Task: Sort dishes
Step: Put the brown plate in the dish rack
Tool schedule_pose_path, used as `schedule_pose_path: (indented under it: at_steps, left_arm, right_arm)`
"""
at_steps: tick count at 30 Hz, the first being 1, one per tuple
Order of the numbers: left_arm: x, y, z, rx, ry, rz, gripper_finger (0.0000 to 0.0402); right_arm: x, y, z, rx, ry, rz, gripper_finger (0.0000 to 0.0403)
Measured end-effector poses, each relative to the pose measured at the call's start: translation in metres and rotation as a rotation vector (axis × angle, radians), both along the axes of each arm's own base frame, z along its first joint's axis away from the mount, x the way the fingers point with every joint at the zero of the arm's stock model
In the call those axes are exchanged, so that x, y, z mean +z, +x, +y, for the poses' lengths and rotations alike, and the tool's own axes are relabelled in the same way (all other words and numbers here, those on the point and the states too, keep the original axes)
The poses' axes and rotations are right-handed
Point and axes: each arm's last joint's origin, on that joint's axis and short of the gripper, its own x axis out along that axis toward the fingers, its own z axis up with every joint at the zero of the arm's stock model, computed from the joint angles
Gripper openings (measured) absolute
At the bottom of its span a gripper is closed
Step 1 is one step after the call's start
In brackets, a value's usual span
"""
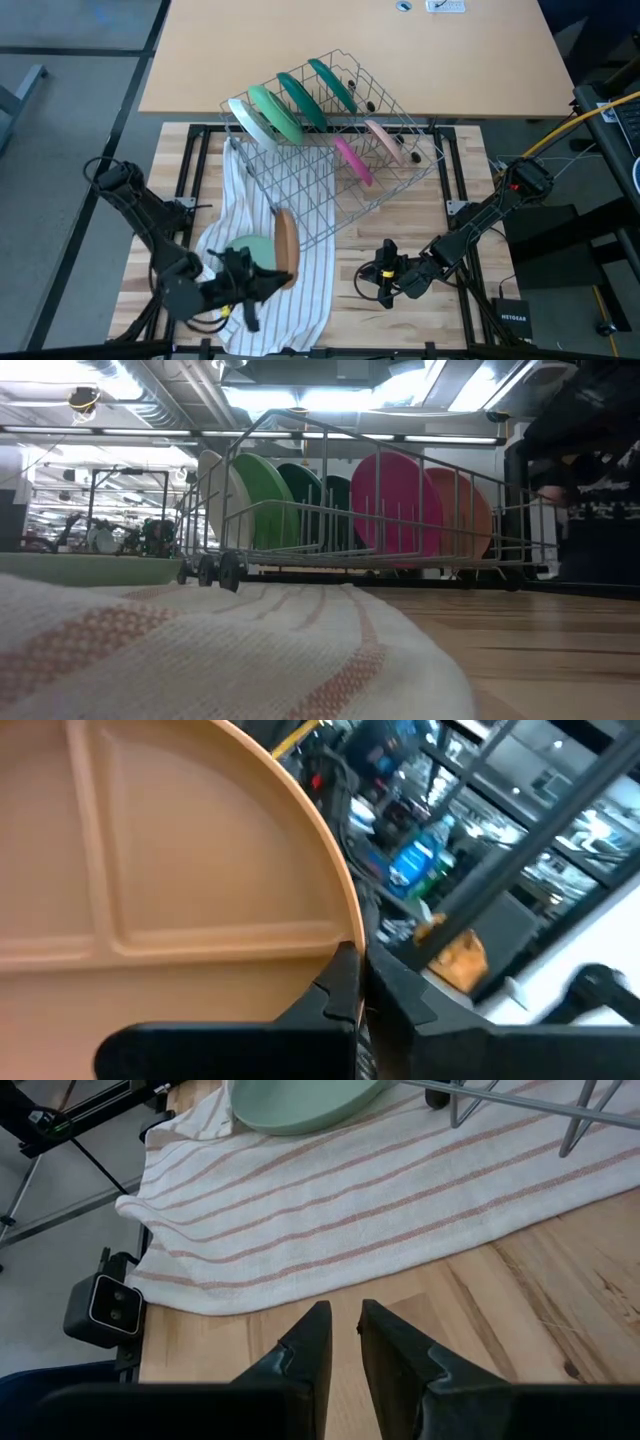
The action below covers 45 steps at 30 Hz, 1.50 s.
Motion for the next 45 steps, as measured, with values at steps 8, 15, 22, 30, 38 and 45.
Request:
schedule_pose_path:
  at_steps: [8,15,22,30,38,45]
  left_arm:
    - [0.000,0.034,0.035,0.146,0.058,0.003,0.0000]
    - [-0.018,0.074,0.060,0.272,0.073,-0.009,0.0000]
    - [-0.037,0.106,0.072,0.344,0.075,-0.075,0.0000]
    - [-0.050,0.130,0.087,0.319,0.143,-0.184,0.0000]
    - [-0.058,0.134,0.102,0.340,0.196,-0.275,0.0000]
    - [-0.094,0.116,0.114,0.354,0.115,-0.330,0.0000]
  right_arm:
    - [0.000,0.000,-0.001,-0.004,-0.023,-0.004,0.0062]
    - [0.006,-0.003,-0.005,-0.032,-0.097,-0.036,0.0062]
    - [0.025,-0.017,-0.020,-0.095,-0.182,-0.053,0.0062]
    - [0.048,-0.036,-0.039,-0.152,-0.229,-0.077,0.0062]
    - [0.057,-0.047,-0.048,-0.150,-0.235,-0.073,0.0062]
    - [0.058,-0.048,-0.049,-0.149,-0.237,-0.071,0.0062]
